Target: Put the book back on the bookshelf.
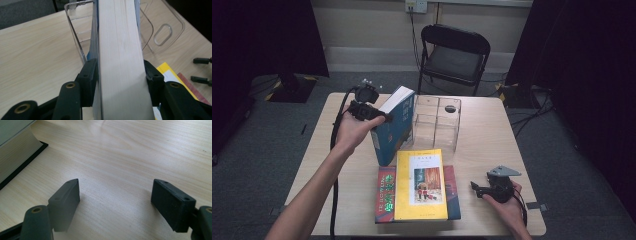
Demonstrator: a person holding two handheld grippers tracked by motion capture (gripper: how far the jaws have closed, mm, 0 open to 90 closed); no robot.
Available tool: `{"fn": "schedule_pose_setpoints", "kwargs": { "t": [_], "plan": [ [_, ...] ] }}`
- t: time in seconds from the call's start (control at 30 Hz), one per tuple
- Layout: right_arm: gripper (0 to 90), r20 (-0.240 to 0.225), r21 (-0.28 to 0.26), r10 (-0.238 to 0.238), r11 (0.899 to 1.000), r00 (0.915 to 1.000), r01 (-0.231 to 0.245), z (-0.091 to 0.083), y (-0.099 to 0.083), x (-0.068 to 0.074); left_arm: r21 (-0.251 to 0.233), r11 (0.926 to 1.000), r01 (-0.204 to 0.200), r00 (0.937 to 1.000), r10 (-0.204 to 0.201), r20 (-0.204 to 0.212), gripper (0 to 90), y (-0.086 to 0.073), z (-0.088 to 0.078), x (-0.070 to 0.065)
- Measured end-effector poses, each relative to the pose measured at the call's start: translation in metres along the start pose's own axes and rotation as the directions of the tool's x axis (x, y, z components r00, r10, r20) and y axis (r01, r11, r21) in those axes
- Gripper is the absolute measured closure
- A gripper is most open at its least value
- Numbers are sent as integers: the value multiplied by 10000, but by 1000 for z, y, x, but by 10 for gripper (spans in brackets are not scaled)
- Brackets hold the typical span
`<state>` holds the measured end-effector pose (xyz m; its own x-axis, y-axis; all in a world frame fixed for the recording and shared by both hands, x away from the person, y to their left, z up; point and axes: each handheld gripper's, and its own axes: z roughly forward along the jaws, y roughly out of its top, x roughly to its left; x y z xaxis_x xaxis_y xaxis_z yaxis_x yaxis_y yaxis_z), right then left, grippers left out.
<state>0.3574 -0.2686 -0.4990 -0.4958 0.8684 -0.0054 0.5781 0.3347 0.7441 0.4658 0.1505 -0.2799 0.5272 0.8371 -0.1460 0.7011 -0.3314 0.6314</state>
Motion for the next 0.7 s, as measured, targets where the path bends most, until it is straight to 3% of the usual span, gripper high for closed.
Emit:
{"fn": "schedule_pose_setpoints", "kwargs": {
  "t": [0.13,0.17,0.2,0.27,0.4,0.53,0.57,0.63,0.7],
  "plan": [
    [229,0,0,3,10000,10000,-3,0,0,0,1131,9935,-132,9999,124,71,536,16,3,3],
    [229,-1,0,2,10000,10000,-2,0,0,0,1361,9907,-8,9999,-5,102,534,19,3,4],
    [230,0,0,2,10000,10000,-2,0,0,0,1361,9907,-8,9999,-5,102,534,19,3,4],
    [229,-2,0,0,10000,10000,0,0,0,0,1805,9836,25,10000,-36,58,532,28,9,4],
    [230,-2,0,1,10000,10000,-1,0,0,0,2047,9788,111,9998,-76,-180,541,32,15,1],
    [229,-3,-1,2,10000,10000,-2,0,0,0,2507,9680,-124,9984,260,-508,555,34,25,0],
    [229,-3,-2,3,10000,10000,-3,0,0,0,2494,9684,62,9980,98,-627,557,34,27,-2],
    [229,-3,0,0,10000,10000,0,0,0,0,2545,9670,-128,9973,308,-669,563,34,28,-2],
    [229,-5,-1,4,10000,10000,-4,0,0,0,2599,9656,-18,9965,235,-804,566,35,29,-4]
  ]
}}
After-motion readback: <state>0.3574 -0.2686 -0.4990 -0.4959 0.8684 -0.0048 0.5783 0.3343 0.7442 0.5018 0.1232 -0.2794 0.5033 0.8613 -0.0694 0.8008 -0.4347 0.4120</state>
